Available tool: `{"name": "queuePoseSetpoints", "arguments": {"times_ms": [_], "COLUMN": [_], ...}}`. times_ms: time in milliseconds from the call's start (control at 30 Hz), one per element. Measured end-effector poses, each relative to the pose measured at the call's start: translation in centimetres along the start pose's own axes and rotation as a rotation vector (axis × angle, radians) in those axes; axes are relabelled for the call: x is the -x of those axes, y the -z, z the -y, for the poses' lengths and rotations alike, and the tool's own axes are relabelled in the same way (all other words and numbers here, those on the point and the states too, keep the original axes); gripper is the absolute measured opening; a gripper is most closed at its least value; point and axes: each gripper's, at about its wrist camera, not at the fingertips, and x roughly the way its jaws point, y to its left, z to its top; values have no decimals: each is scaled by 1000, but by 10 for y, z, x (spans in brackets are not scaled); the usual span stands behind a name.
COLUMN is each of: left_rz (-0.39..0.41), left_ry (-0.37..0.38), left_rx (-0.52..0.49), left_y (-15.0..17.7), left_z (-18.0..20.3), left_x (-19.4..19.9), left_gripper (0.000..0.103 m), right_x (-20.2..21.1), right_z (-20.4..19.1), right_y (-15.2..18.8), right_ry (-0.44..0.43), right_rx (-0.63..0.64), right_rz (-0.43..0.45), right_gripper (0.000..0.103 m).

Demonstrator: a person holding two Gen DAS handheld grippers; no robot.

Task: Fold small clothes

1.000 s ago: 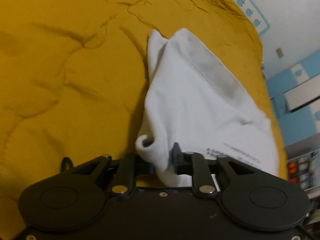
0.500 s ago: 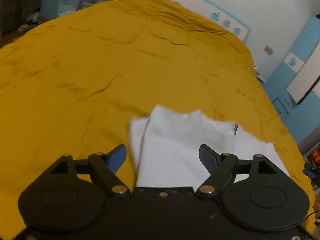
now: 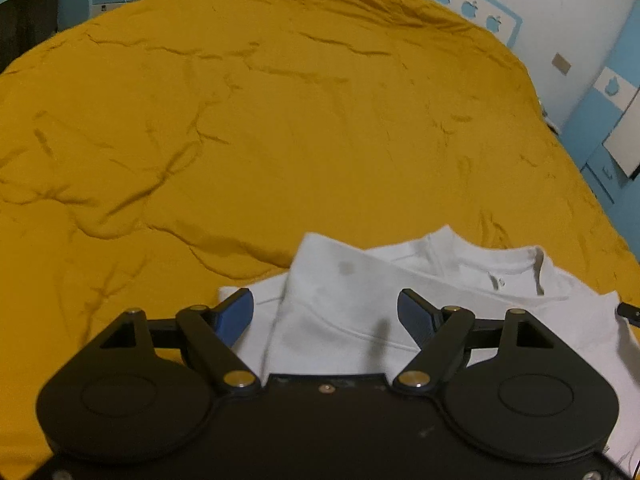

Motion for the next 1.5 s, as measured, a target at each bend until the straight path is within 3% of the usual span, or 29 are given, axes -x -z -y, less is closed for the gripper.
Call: {"name": "queuePoseSetpoints", "arguments": {"times_ms": [33, 100, 133, 167, 200, 233, 267, 400, 467, 600, 633, 733, 800, 833, 867, 933, 967, 1100, 1233, 1400, 1500], "left_rz": [-3, -9, -16, -20, -21, -10, 4, 110, 127, 58, 32, 17, 10, 0, -7, 0, 14, -6, -63, -105, -99], "left_ry": [3, 7, 8, 1, -14, -23, -20, -14, -28, -96, -111, -117, -104, -89, -70, -68, -64, -1, 57, 99, 126], "left_rx": [-3, -10, -17, -24, -33, -35, -26, 42, 47, 7, -6, -7, 1, 9, 14, 6, -10, -43, -18, 40, 63], "left_y": [1, 2, 3, 2, 2, 2, 1, 3, 5, 13, 15, 18, 15, 11, 9, 8, 10, 35, 78, 114, 120], "left_z": [-1, -1, 0, 1, 1, 1, 0, -8, -8, -9, -11, -14, -12, -12, -13, -12, -12, -22, -39, -53, -53], "left_x": [-5, -13, -16, -20, -20, -20, -17, 4, 10, -17, -29, -40, -33, -29, -20, 3, 19, 80, 122, 133, 137], "left_gripper": [79, 61, 41, 28, 25, 13, 8, 7, 7, 9, 15, 17, 19, 28, 45, 66, 69, 71, 71, 68, 55], "right_x": [-4, -7, -8, -8, -8, -7, -6, 7, 7, -17, -22, -25, -19, -15, -6, 16, 30, 90, 134, 154, 155], "right_z": [-2, -2, -1, -2, -4, -5, -7, -11, -13, -11, -9, -2, 0, 1, 1, 1, 2, 11, 21, 31, 32], "right_y": [0, 3, 4, 5, 6, 6, 5, 3, 2, 9, 12, 15, 13, 11, 10, 8, 9, 29, 63, 95, 106], "right_ry": [5, 2, -1, -1, 2, 8, 14, 23, 32, 80, 86, 78, 75, 79, 77, 39, 8, -109, -166, -138, -127], "right_rx": [9, 14, 13, 17, 28, 43, 53, 37, 50, 56, 47, 10, -7, -12, -20, -32, -41, -70, -41, -38, -47], "right_rz": [-1, -2, -7, -4, 4, 14, 23, 89, 104, 45, 35, 30, 35, 35, 38, 46, 52, 43, -7, -63, -70], "right_gripper": [48, 48, 45, 37, 31, 27, 23, 18, 16, 15, 15, 16, 28, 33, 41, 41, 42, 45, 46, 47, 47]}}
